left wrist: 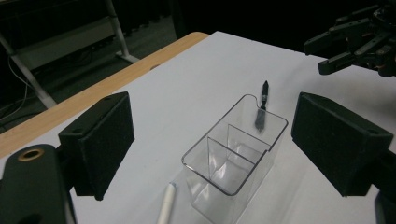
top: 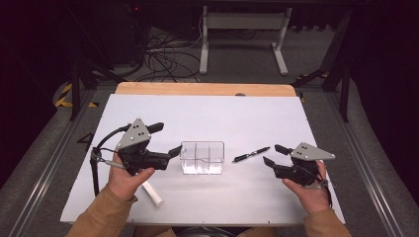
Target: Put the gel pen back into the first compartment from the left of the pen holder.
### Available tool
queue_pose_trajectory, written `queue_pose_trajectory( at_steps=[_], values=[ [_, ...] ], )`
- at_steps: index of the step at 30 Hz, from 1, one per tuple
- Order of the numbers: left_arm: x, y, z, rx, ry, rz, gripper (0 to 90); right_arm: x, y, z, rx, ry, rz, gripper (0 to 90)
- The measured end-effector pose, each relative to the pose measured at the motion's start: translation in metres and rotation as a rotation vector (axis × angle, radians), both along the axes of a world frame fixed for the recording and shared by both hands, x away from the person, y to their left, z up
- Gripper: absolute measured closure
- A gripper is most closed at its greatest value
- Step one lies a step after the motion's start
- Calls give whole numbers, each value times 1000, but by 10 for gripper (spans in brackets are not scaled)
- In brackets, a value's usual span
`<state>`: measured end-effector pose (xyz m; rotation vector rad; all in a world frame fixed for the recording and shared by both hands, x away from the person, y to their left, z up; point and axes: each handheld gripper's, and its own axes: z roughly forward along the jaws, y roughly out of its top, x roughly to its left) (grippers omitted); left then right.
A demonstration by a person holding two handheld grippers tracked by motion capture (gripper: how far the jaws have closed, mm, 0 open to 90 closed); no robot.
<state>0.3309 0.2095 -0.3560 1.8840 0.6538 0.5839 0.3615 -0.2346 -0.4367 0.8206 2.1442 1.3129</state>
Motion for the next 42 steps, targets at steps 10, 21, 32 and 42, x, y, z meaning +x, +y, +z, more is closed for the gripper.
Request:
queue_pose_trajectory(
  at_steps=[10, 21, 32, 42],
  values=[
    [-3, 14, 1, -23, 6, 32, 141, 16, 2, 11, -65, 47, 10, 405],
    [-5, 28, -1, -26, 22, 68, 141, 49, 4, 7, -83, 101, 116, 435],
    [-6, 35, 0, -37, 23, 82, 142, 67, 15, 8, -260, 132, 162, 430],
    [-6, 37, -1, -33, 25, 86, 142, 75, 16, 13, -229, 164, 153, 418]
  ],
)
